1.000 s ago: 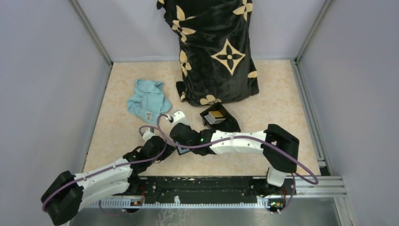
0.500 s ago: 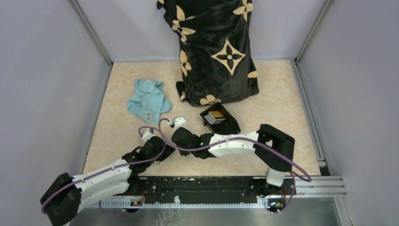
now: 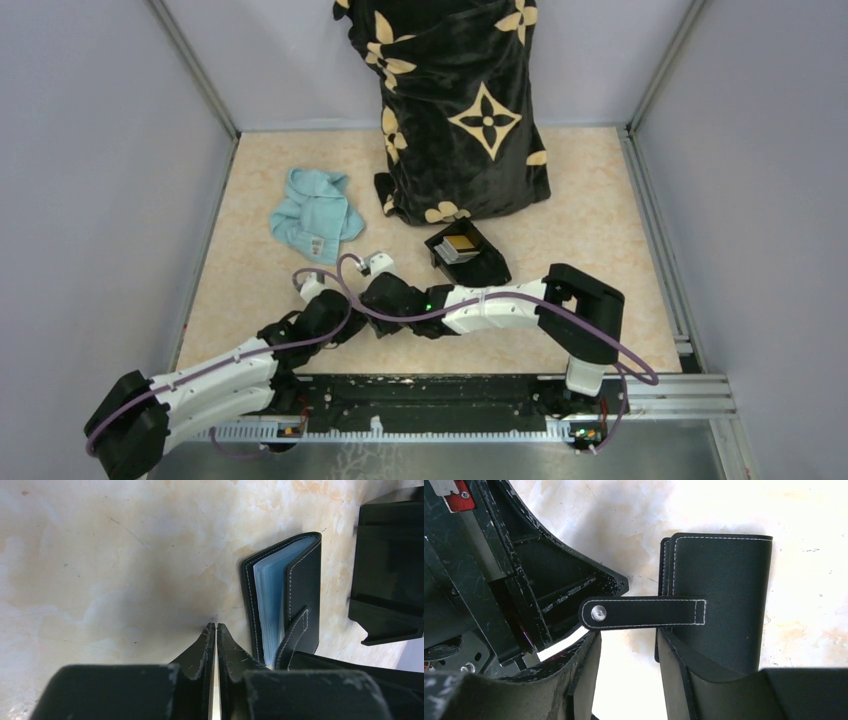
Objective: Put the credit cards into the card holder
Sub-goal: Close the card holder at the center of the board, then turn over the card holder at the center of the board.
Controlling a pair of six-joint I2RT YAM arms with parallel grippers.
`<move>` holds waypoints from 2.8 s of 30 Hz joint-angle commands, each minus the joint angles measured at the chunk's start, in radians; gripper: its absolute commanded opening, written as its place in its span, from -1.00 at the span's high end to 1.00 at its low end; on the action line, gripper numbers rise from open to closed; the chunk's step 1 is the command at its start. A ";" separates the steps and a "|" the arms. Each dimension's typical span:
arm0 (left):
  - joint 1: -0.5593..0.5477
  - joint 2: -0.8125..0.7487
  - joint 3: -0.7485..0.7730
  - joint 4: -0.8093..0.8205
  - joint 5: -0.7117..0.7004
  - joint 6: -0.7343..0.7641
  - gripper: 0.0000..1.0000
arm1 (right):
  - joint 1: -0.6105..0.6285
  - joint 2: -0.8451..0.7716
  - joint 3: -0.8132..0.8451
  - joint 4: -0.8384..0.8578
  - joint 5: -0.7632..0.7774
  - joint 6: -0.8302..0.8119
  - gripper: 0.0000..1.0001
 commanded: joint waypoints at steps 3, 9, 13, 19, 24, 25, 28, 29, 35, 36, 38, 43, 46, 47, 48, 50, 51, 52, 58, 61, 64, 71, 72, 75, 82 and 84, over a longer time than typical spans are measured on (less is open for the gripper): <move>-0.005 -0.017 0.045 -0.129 -0.044 0.006 0.78 | 0.011 -0.022 0.029 0.007 -0.043 -0.011 0.04; -0.005 -0.054 0.082 -0.204 -0.076 0.007 0.76 | 0.014 -0.049 0.029 -0.010 -0.068 -0.017 0.01; -0.005 -0.086 0.109 -0.260 -0.106 0.005 0.75 | 0.025 -0.069 0.035 -0.026 -0.080 -0.025 0.00; -0.005 -0.126 0.150 -0.332 -0.144 0.010 0.74 | 0.049 -0.091 0.044 -0.050 -0.087 -0.035 -0.02; -0.005 -0.126 0.203 -0.359 -0.178 0.038 0.74 | 0.067 -0.183 0.035 -0.073 -0.066 -0.040 -0.03; -0.005 -0.120 0.216 -0.359 -0.182 0.045 0.74 | 0.068 -0.208 0.026 -0.074 -0.056 -0.041 -0.03; -0.005 -0.095 0.262 -0.359 -0.190 0.071 0.74 | 0.067 -0.258 0.009 -0.086 -0.019 -0.040 -0.06; -0.005 -0.086 0.274 -0.358 -0.191 0.081 0.73 | 0.068 -0.269 0.005 -0.093 -0.003 -0.038 -0.07; -0.005 -0.028 0.340 -0.292 -0.174 0.182 0.67 | 0.027 -0.300 -0.046 -0.077 0.035 -0.024 -0.25; -0.005 -0.014 0.351 -0.273 -0.164 0.205 0.66 | 0.013 -0.304 -0.063 -0.064 0.031 -0.023 -0.26; -0.005 0.024 0.376 -0.249 -0.142 0.240 0.65 | -0.020 -0.314 -0.091 -0.038 0.021 -0.019 -0.33; -0.005 0.121 0.406 -0.142 -0.051 0.320 0.61 | -0.121 -0.336 -0.159 0.019 -0.023 -0.022 -0.40; -0.006 0.191 0.426 -0.117 -0.019 0.334 0.61 | -0.171 -0.337 -0.190 0.040 -0.057 -0.022 -0.41; -0.007 0.211 0.429 -0.104 -0.009 0.339 0.61 | -0.184 -0.335 -0.198 0.049 -0.067 -0.023 -0.44; -0.008 0.229 0.430 -0.097 0.000 0.340 0.60 | -0.201 -0.331 -0.206 0.060 -0.083 -0.023 -0.44; -0.011 0.260 0.431 -0.083 0.013 0.341 0.60 | -0.229 -0.322 -0.224 0.086 -0.119 -0.018 -0.45; -0.012 0.274 0.429 -0.078 0.019 0.338 0.60 | -0.240 -0.316 -0.233 0.099 -0.133 -0.014 -0.45; -0.014 0.287 0.427 -0.072 0.025 0.334 0.60 | -0.250 -0.309 -0.238 0.112 -0.149 -0.011 -0.45; -0.020 0.339 0.408 -0.053 0.042 0.319 0.60 | -0.305 -0.273 -0.293 0.221 -0.258 0.034 -0.46; -0.023 0.357 0.402 -0.052 0.045 0.314 0.60 | -0.319 -0.247 -0.306 0.257 -0.297 0.049 -0.46; -0.027 0.370 0.396 -0.061 0.045 0.305 0.60 | -0.321 -0.217 -0.313 0.279 -0.316 0.056 -0.47; -0.047 0.379 0.371 -0.107 0.027 0.252 0.60 | -0.321 -0.181 -0.336 0.319 -0.335 0.074 -0.47; -0.050 0.379 0.366 -0.115 0.024 0.244 0.60 | -0.322 -0.177 -0.339 0.322 -0.336 0.077 -0.47; -0.058 0.381 0.353 -0.125 0.017 0.226 0.60 | -0.322 -0.165 -0.351 0.333 -0.338 0.087 -0.47; -0.082 0.393 0.333 -0.144 0.004 0.185 0.60 | -0.322 -0.139 -0.379 0.362 -0.346 0.100 -0.47; -0.089 0.397 0.329 -0.153 -0.002 0.175 0.60 | -0.322 -0.128 -0.384 0.370 -0.354 0.101 -0.47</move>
